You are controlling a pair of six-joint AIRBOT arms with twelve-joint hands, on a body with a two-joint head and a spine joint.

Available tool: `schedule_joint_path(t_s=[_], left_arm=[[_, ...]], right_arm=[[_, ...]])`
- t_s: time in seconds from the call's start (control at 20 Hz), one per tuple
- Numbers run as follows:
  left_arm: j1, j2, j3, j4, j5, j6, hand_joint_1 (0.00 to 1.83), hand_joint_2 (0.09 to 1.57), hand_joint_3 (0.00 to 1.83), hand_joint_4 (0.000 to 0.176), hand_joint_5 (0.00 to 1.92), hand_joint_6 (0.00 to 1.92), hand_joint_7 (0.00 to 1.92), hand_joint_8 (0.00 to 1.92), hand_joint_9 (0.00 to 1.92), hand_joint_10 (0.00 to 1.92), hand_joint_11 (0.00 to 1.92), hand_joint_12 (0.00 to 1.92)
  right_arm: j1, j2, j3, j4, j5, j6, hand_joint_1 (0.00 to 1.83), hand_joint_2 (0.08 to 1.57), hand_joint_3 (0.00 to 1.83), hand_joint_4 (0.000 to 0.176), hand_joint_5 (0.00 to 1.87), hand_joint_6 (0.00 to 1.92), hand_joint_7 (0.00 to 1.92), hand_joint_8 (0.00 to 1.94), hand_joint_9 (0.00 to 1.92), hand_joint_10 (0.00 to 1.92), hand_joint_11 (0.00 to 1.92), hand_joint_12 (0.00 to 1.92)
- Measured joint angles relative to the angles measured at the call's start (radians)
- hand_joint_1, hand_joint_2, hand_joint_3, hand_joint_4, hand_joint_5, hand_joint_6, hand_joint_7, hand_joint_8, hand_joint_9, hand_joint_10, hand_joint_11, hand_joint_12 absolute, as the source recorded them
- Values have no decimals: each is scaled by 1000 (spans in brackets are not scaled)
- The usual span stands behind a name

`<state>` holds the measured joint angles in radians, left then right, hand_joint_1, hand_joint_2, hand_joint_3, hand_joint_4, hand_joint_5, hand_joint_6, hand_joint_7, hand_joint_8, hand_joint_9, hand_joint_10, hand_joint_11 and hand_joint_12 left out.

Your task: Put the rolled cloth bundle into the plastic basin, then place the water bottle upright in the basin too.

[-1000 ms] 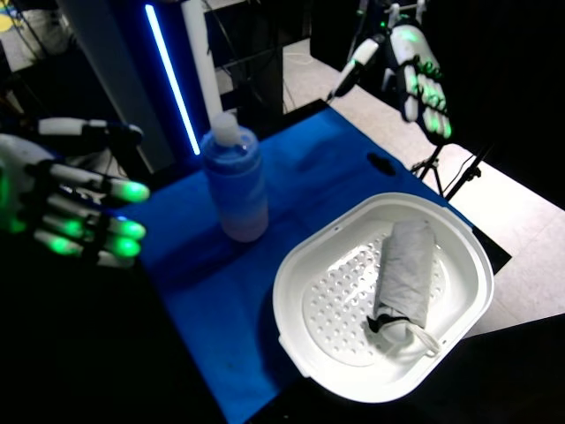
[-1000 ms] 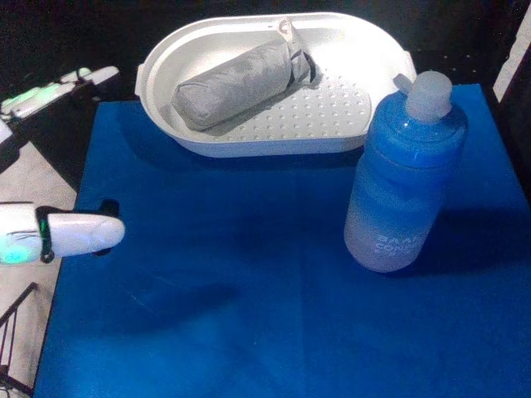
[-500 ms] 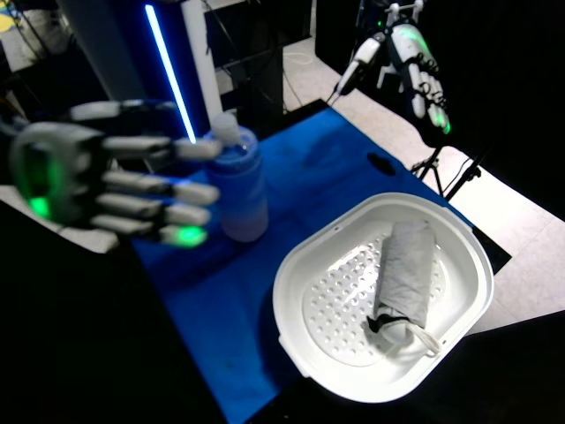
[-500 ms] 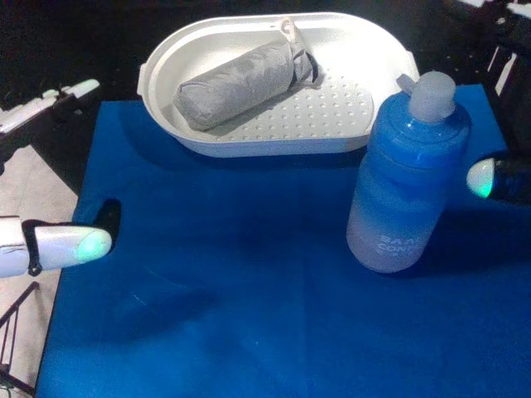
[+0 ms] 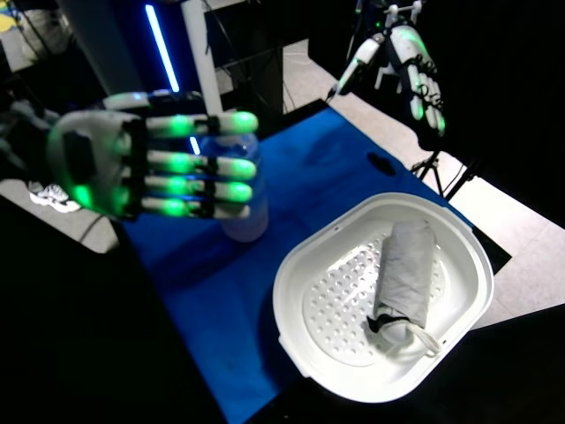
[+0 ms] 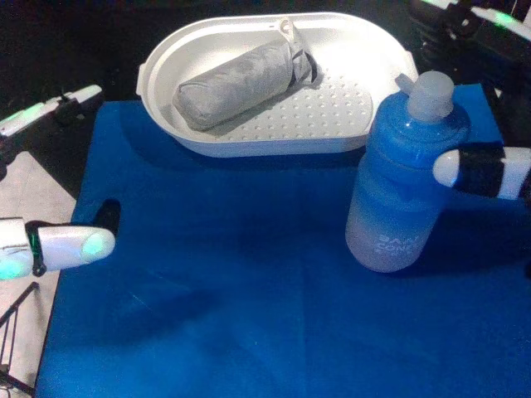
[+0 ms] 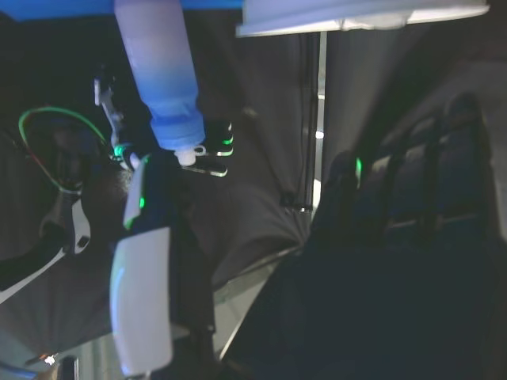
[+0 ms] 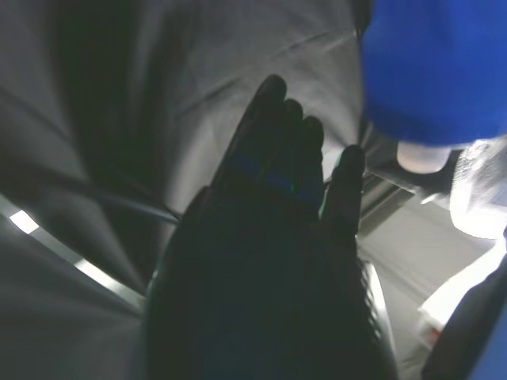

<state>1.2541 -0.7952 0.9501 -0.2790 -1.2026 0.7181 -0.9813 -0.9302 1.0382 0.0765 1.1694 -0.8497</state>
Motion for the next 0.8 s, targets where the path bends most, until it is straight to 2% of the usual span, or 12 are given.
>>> schedule_joint_path(t_s=[0.05,0.1,0.15,0.2,0.25,0.4,0.45,0.55,0.65,0.7,0.75,0.8], left_arm=[[7,0,0,3,2,-4,545,880,3,151,81,0,83,2,61,2,50,60],[10,0,0,2,4,-5,545,879,2,157,81,0,77,0,55,0,47,60],[10,0,0,-2,4,-5,573,885,3,152,81,0,70,0,45,0,37,56],[10,0,0,-2,3,-5,582,895,6,147,81,0,69,0,44,1,39,58],[10,0,0,-1,3,-5,581,896,5,149,83,1,73,2,47,2,42,60],[10,-8,0,-3,3,-5,549,906,4,142,71,1,77,2,56,3,50,66],[10,-10,0,-2,3,-5,551,906,3,143,72,1,78,1,57,2,51,67],[10,-13,0,-2,3,-9,506,902,0,158,66,1,77,1,68,5,78,81],[10,-13,0,-3,3,-10,507,907,2,154,64,0,75,0,62,1,62,76],[10,-13,0,-3,3,-12,498,906,1,156,61,0,76,0,60,0,56,74],[11,-14,0,-3,4,-13,485,907,1,159,63,1,81,2,65,2,59,76],[11,-17,0,-5,2,-16,465,905,0,157,66,2,86,3,70,4,64,79]], right_arm=[[0,-7,0,5,-5,1,635,916,1,176,133,0,119,0,84,0,211,372],[0,-11,0,1,-3,2,635,912,2,176,132,1,152,0,102,1,84,715],[0,-21,0,2,2,3,645,907,0,176,122,0,156,0,132,1,7,950],[0,-32,0,5,3,4,629,926,2,176,88,0,155,0,145,3,0,1020],[0,-41,0,3,3,5,624,942,7,176,78,0,159,2,144,2,0,1027],[0,-61,0,5,4,13,599,986,7,176,59,2,204,12,191,14,0,1021],[0,-64,0,6,4,13,601,989,7,176,59,2,208,12,194,14,0,1020],[0,-72,1,8,6,14,644,1033,12,176,91,10,267,21,233,22,0,997],[0,-76,6,7,6,16,667,1087,1,176,166,2,395,7,369,22,58,1009],[0,-76,10,7,6,15,728,1097,0,147,254,1,446,3,445,14,189,915],[0,-76,12,9,6,15,801,1105,0,88,382,2,515,4,524,13,286,836],[0,-77,17,10,6,15,834,1118,0,64,444,2,538,3,557,13,326,810]])
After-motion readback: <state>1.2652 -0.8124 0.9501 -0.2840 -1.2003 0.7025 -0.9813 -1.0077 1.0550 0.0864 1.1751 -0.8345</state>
